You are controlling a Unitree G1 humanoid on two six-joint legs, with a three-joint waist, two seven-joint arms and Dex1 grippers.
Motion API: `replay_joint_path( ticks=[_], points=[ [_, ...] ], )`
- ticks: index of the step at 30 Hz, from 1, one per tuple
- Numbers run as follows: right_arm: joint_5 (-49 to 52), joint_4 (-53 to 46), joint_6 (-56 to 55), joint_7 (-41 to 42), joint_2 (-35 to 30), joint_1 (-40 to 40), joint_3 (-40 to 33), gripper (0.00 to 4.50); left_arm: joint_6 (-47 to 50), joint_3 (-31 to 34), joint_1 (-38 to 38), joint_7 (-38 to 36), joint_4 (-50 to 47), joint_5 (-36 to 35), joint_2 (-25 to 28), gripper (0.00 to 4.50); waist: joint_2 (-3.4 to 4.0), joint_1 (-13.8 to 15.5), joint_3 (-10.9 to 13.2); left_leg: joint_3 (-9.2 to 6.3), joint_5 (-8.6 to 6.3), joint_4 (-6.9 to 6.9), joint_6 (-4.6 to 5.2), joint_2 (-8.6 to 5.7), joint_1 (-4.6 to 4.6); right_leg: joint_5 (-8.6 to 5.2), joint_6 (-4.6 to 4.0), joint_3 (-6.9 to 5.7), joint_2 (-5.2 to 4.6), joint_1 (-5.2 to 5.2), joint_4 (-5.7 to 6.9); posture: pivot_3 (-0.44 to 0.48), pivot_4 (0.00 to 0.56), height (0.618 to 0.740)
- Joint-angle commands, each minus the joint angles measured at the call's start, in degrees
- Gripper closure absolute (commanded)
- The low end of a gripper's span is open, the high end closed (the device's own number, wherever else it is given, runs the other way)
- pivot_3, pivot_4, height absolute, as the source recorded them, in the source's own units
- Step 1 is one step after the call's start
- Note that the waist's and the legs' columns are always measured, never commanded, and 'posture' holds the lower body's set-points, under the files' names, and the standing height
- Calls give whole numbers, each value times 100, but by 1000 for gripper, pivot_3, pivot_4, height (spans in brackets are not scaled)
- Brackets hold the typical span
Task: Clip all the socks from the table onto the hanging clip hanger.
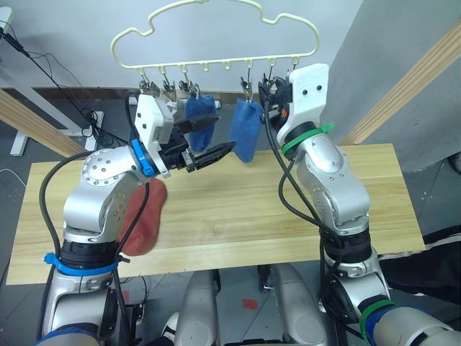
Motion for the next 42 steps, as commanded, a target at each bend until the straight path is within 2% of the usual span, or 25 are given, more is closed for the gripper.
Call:
replay_joint_path(
  ticks=[1, 29, 36, 39, 42],
  points=[
    [85, -130, -224, 83, 112, -154, 1, 2966, -113, 29, 56, -46, -171, -28, 18, 1124, 0, -1, 0, 0, 0, 1, 0, 0, 0, 0, 0, 0, 0, 0, 1, -47, 447, 735],
    [156, 145, -528, 164, 363, -345, -155, 2966, -104, 93, 242, -104, -220, -17, 131, 1124, 0, 3, 0, -2, 0, 8, 0, -1, 0, 1, -1, -1, 0, 1, 8, -39, 438, 735],
    [146, 138, -533, 160, 368, -352, -198, 4481, -51, 113, 313, -27, -261, -12, 130, 1124, 0, 3, 0, -2, 0, 9, 0, -1, 0, 1, -1, 0, 0, 1, 10, -38, 440, 735],
    [143, 117, -523, 159, 363, -352, -204, 4495, 41, 188, 412, 228, -327, 35, 120, 1124, 0, 3, 0, -2, 0, 10, 0, 0, 0, 1, -1, 0, 0, 0, 11, -39, 442, 735],
    [137, 117, -515, 171, 340, -366, -222, 4495, 295, 387, 749, 954, -476, 213, 21, 1124, 0, -6, 0, -2, 0, 13, 1, -1, 1, 1, -1, 3, -1, 1, 16, -39, 442, 735]
  ],
)
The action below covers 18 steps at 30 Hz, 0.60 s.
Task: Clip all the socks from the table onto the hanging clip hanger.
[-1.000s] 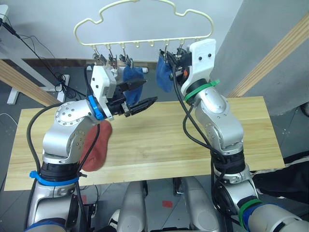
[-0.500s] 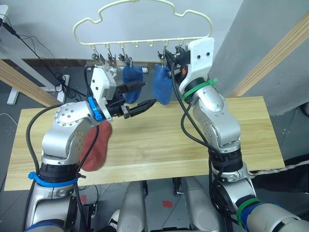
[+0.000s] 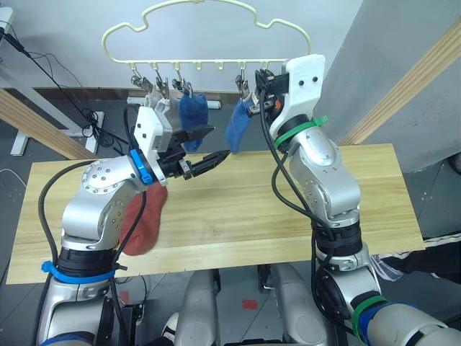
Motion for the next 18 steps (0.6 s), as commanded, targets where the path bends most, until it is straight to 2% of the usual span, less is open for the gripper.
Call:
replay_joint_path(
  ticks=[1, 3, 6, 10, 18],
  points=[
    [58, -236, -140, 6, 8, -107, -23, 4495, 257, 333, 472, 917, -412, 343, -61, 1124, 0, -9, 0, 0, 0, 0, 0, 0, 1, 0, 0, 0, 0, 0, 0, -39, 442, 735],
    [60, -248, -125, 19, -8, -102, -31, 4500, 816, 355, 993, 1607, -782, 634, -92, 789, 0, -20, 0, 0, 0, -1, 0, 1, 2, 0, 0, 1, 0, 0, 1, -35, 447, 735],
    [73, -252, -97, 38, -27, -103, -32, 4500, 1575, 595, 1758, 2744, -1258, 976, -456, 58, 0, -10, 0, -3, -1, -4, 1, 1, 4, 0, 0, 5, -1, -2, 1, -35, 451, 735],
    [94, -249, -64, 67, -31, -113, -13, 4500, 1821, 804, 2223, 3405, -1275, 1203, -842, 21, 0, 33, 0, -7, -4, 0, 7, 0, 2, 0, 0, -1, -2, -2, 9, -38, 455, 735],
    [132, -308, 62, 100, -36, -97, 31, 4500, 2294, 780, 2060, 4276, -487, 1707, -1259, 21, 0, 13, 0, -4, -11, 4, 22, 0, 4, 0, 0, 1, -2, -1, 11, -55, 467, 735]
  ],
)
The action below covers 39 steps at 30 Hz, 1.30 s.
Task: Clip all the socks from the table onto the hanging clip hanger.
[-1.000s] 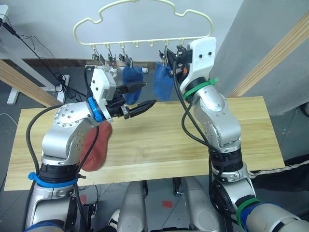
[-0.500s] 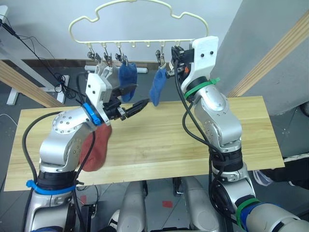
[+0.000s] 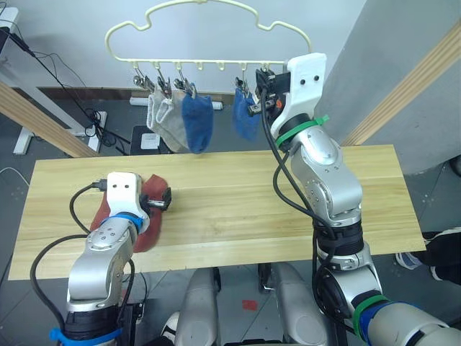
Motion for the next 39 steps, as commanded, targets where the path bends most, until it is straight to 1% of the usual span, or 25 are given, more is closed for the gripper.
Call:
replay_joint_path(
  ticks=[1, 2, 5, 8, 9, 11, 14, 20, 24, 27, 28, 30, 31, 35, 36, 39],
  points=[
    [80, -302, 21, 42, 22, -71, 45, 4500, 274, -19, -84, 297, 239, 223, -99, 21, 0, -3, 0, 0, 0, -1, 0, 0, 0, 0, 0, 0, 0, 0, 0, -55, 467, 735],
    [80, -303, 28, 47, 23, -71, 50, 4500, 258, -48, -137, 279, 351, 235, -110, 21, 0, -5, 0, -1, 0, -2, -1, 1, 0, 0, 0, -3, 1, 0, 1, -55, 467, 735],
    [81, -319, 55, 46, 27, -79, 62, 4500, 214, 81, -387, 543, 831, 331, -290, 21, 0, -6, 0, 0, 0, -6, -1, 0, 0, 0, 0, -3, 0, -2, 3, -63, 468, 735],
    [86, -337, 78, 42, 13, -77, 72, 4500, 217, 84, -487, 603, 1000, 343, -393, 21, 0, -8, 0, 1, 0, -4, -1, 0, 1, 0, 0, -1, -1, 0, 4, -68, 470, 735],
    [82, -349, 88, 40, 8, -75, 81, 4500, 262, 55, -483, 608, 1014, 343, -428, 189, 0, -8, 0, 2, 0, -3, -1, -1, 1, 0, 0, -1, -1, 0, 3, -71, 470, 735],
    [76, -366, 101, 35, 1, -72, 94, 4500, 381, 23, -449, 574, 1001, 308, -475, 572, 0, -10, 0, 2, 0, -3, -1, -1, 2, 0, 0, 0, -2, 0, 4, -75, 471, 735],
    [72, -384, 114, 29, -9, -71, 100, 4500, 598, 73, -354, 610, 878, 255, -574, 1455, 0, -21, 0, 2, 2, -3, -5, 0, 5, 0, 0, 0, -1, 1, 6, -77, 470, 735],
    [72, -392, 102, 31, -24, -63, 108, 4500, 746, 24, -52, 520, 310, 200, -595, 2922, 0, -36, 0, 5, 3, -6, -6, 1, 8, 0, 0, 3, -1, 2, 6, -68, 469, 735],
    [77, -380, 89, 30, -17, -69, 112, 4500, 817, 59, 78, 481, 124, 161, -627, 3833, 0, -30, 0, 5, 0, -5, -2, 1, 8, 0, 0, 3, -1, 1, 5, -67, 470, 735],
    [70, -377, 84, 39, -27, -62, 121, 4500, 770, -49, 157, 245, -93, 53, -610, 4394, 0, -29, 0, 5, -1, -5, 0, 0, 7, 0, 0, 5, -1, 1, 4, -67, 470, 735],
    [68, -377, 85, 41, -30, -62, 122, 4500, 695, -145, 188, 114, -173, 28, -562, 4491, 0, -27, 0, 6, -1, -5, -1, 0, 7, 0, 0, 5, -1, 1, 4, -67, 470, 735],
    [63, -374, 83, 44, -39, -62, 125, 4500, 550, -224, 232, -65, -322, -72, -592, 4491, 0, -23, 0, 5, -1, -7, -1, 0, 7, 0, 0, 4, -1, 1, 1, -67, 470, 735],
    [64, -373, 81, 42, -40, -61, 124, 4500, 457, -322, 262, -163, -372, -45, -527, 4491, 0, -21, 0, 5, 0, -7, -1, 0, 6, 0, 0, 5, -2, 1, 0, -67, 470, 735],
    [56, -379, 66, 33, -43, -43, 139, 4500, 456, -424, 309, -195, -448, -13, -535, 4491, 0, -21, 0, 5, 0, -8, -1, 0, 4, 0, 0, 5, -2, 1, -2, -70, 465, 735],
    [56, -383, 66, 30, -45, -42, 138, 4500, 369, -477, 302, -196, -457, 40, -517, 4491, 0, -21, 0, 4, -1, -8, -1, 0, 4, 0, 0, 4, -1, 1, -3, -70, 465, 735],
    [61, -402, 66, 31, -59, -37, 127, 4500, -204, -798, 226, -495, -554, 133, -359, 4491, 0, -21, 0, 3, -1, -9, 0, 1, 4, 0, 0, 3, -1, -1, -2, -73, 463, 735]
  ],
)
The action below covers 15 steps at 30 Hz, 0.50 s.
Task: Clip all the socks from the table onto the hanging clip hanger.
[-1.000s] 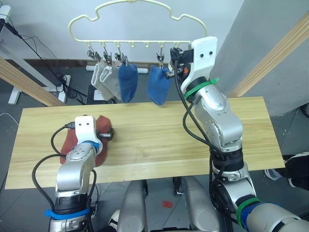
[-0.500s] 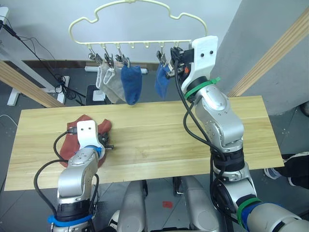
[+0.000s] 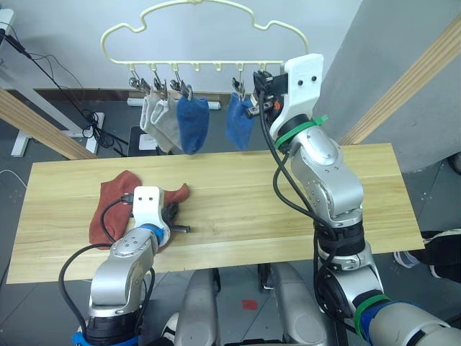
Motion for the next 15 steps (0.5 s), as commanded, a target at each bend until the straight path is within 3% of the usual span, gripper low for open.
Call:
replay_joint_path(
  ticks=[1, 6, 15],
  points=[
    [5, -335, -63, 4, 12, -39, 51, 4500, -865, -400, -22, -477, -366, 105, 180, 4491, 0, 0, 0, 1, 0, 0, 0, 0, 0, 0, 0, 1, 0, 0, 0, -75, 461, 735],
    [27, -358, -19, -20, 18, -97, 33, 4500, -2258, -938, -92, -1183, -521, 31, 124, 4491, 0, 0, 0, 2, 0, -1, -1, 0, -4, 0, 0, 2, 0, 0, -9, -90, 458, 735],
    [56, -454, 167, -75, -4, -237, -33, 4500, -3961, -1297, -1246, -989, 903, 460, -693, 4491, -1, -14, 0, 6, -1, 2, 3, -1, -7, 0, 0, 2, 2, 0, -12, -113, 452, 735]
  ],
)
